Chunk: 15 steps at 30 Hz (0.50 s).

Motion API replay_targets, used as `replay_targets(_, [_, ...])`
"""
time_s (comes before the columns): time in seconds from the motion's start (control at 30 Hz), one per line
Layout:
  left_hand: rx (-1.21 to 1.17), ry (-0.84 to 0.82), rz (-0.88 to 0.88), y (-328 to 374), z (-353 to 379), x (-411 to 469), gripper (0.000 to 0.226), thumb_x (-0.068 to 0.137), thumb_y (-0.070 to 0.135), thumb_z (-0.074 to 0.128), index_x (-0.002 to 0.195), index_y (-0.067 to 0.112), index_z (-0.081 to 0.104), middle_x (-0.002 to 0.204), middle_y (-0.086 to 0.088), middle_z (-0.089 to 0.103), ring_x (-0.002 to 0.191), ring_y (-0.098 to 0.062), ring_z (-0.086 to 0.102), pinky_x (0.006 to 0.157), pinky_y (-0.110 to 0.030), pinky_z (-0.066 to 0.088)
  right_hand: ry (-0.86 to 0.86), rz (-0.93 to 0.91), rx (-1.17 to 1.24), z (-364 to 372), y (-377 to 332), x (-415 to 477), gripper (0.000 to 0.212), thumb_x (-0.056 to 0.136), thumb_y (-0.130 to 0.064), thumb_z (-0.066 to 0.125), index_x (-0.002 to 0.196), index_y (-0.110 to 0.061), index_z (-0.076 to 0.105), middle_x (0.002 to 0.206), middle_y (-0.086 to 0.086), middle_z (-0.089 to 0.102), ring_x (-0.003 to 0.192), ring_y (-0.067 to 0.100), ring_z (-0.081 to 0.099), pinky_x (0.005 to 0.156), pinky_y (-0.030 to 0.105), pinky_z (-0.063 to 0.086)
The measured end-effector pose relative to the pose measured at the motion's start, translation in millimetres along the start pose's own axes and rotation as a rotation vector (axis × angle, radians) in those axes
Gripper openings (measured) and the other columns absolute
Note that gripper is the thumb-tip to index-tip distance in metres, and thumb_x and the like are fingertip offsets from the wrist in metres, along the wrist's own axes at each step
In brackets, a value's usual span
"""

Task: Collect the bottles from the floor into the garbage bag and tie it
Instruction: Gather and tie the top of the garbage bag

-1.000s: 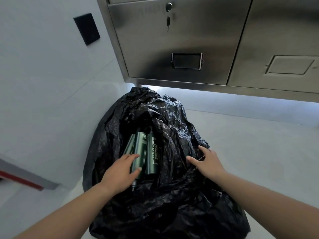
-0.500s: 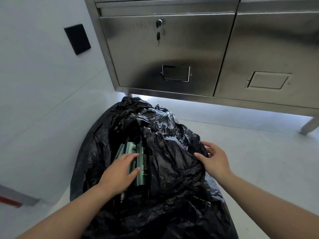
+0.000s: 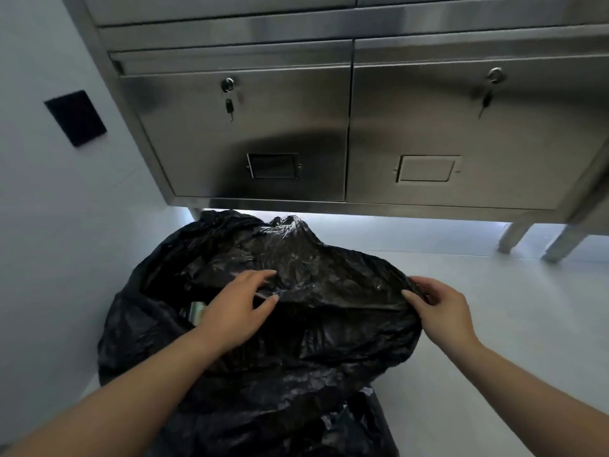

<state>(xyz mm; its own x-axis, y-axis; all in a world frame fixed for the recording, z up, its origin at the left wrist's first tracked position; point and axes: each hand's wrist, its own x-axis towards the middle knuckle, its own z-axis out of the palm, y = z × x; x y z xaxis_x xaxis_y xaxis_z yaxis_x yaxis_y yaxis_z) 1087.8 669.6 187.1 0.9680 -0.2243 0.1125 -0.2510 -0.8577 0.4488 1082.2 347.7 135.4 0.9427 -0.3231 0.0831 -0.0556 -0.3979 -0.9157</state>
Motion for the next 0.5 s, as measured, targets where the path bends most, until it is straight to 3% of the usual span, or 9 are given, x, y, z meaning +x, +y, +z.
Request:
replay_targets(0.2, [-0.2, 0.039, -0.028, 25.3, 24.8, -3.4, 0.04, 0.087, 0.034, 0.061, 0.126, 0.027, 0.054, 0.117, 0.008, 0.057, 0.107, -0.005, 0.052, 0.091, -0.016, 0.035, -0.123, -0.168, 0.065, 29.0, -34.9, -15.8, 0.026, 0.079, -0.017, 0.072, 0.082, -0.042, 0.066, 0.083, -0.021, 0.069, 0.079, -0.003, 0.063, 0.066, 0.009, 0.045])
replay_targets(0.3, [-0.413, 0.044, -0.14, 29.2, 25.8, -4.9, 0.026, 0.086, 0.032, 0.063, 0.112, 0.036, 0.059, 0.104, 0.011, 0.063, 0.094, -0.006, 0.059, 0.086, -0.018, 0.044, -0.22, -0.218, 0.073, 45.6, -47.6, -31.5, 0.024, 0.078, -0.017, 0.073, 0.083, -0.041, 0.068, 0.081, -0.023, 0.07, 0.077, -0.004, 0.062, 0.063, 0.01, 0.046])
replay_targets(0.4, [-0.565, 0.059, -0.179, 31.8, 21.5, -6.6, 0.014, 0.085, 0.03, 0.064, 0.095, 0.04, 0.061, 0.089, 0.013, 0.065, 0.076, 0.006, 0.058, 0.068, -0.003, 0.041, -0.298, -0.274, 0.059, 61.8, -57.8, -45.8, 0.02, 0.076, -0.019, 0.074, 0.09, -0.034, 0.072, 0.084, -0.021, 0.07, 0.075, -0.004, 0.061, 0.063, 0.01, 0.045])
replay_targets(0.5, [-0.572, 0.044, -0.193, 30.2, 19.4, -13.4, 0.017, 0.084, 0.037, 0.064, 0.1, 0.035, 0.063, 0.08, 0.014, 0.065, 0.064, 0.009, 0.056, 0.062, -0.003, 0.04, -0.35, -0.312, 0.059, 75.5, -64.8, -58.1, 0.023, 0.075, -0.021, 0.075, 0.094, -0.034, 0.072, 0.087, -0.022, 0.069, 0.075, -0.004, 0.061, 0.063, 0.006, 0.042])
